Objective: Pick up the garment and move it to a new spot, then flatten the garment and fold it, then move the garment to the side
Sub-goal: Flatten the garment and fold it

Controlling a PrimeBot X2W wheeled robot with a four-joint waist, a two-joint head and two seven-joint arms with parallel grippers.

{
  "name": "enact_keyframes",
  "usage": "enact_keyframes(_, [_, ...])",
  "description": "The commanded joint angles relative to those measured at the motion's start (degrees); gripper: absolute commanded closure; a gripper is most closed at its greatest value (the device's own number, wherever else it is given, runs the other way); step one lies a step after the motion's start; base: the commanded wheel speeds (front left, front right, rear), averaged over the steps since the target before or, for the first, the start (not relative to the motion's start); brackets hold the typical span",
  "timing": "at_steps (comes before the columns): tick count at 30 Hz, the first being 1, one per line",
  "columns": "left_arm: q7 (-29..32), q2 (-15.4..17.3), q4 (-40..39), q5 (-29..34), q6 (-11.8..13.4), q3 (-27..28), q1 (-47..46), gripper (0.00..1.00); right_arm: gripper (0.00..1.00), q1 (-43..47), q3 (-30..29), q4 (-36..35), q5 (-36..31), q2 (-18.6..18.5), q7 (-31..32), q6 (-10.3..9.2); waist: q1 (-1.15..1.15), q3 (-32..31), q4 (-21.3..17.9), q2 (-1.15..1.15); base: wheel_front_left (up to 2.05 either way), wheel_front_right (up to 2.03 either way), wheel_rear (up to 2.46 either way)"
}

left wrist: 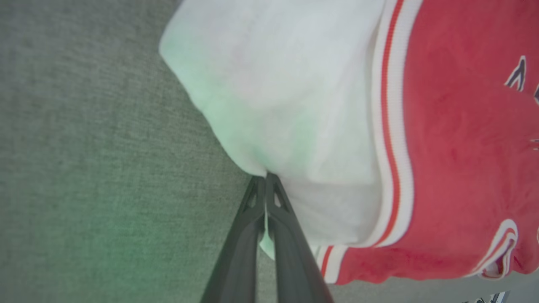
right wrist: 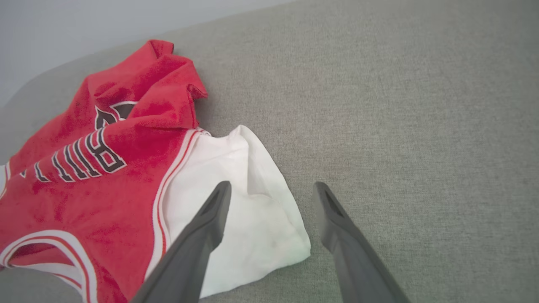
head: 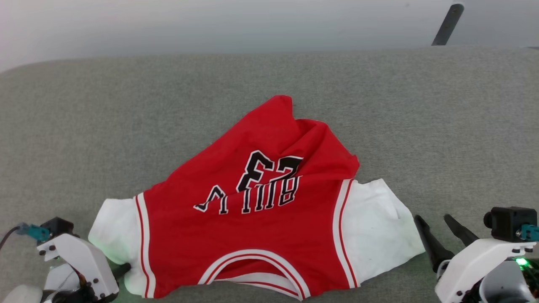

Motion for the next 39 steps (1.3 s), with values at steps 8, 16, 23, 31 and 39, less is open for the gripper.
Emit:
enact_keyframes(8, [-0.64,-3.21,-0.29,0.52,-0.76,-2.21,-2.23,1.0,0.0,0.1,-2.77,1.23,-0.68,0.05,9.59,-0.02,0.0,1.99,1.99,0.0,0.0,0.0,0.0])
enact_keyframes(16, [-0.96,-4.27,-0.9,0.44,-1.28,-2.91,-3.66,1.0,0.0,-2.46,-3.38,5.56,-1.96,0.05,12.79,-0.02,0.0,3.78,3.25,0.0,0.0,0.0,0.0])
enact_keyframes(23, [-1.18,-4.64,-0.39,0.31,-1.62,-3.21,-4.11,1.0,1.0,-4.79,-3.08,11.39,-0.18,0.37,13.41,0.0,0.0,4.46,3.69,0.0,0.0,0.0,0.0])
enact_keyframes(31, [0.13,-3.04,-0.9,0.98,-2.65,-3.84,-4.89,1.0,1.0,-8.54,-4.72,12.7,3.41,0.2,14.93,-0.01,0.0,3.26,3.65,0.0,0.0,0.0,0.0])
enact_keyframes(39, [4.56,1.46,-5.83,0.62,-1.14,-2.6,-8.06,1.0,1.0,-14.27,-5.94,8.87,6.14,0.08,18.87,-0.01,0.0,-1.43,3.51,0.0,0.0,0.0,0.0])
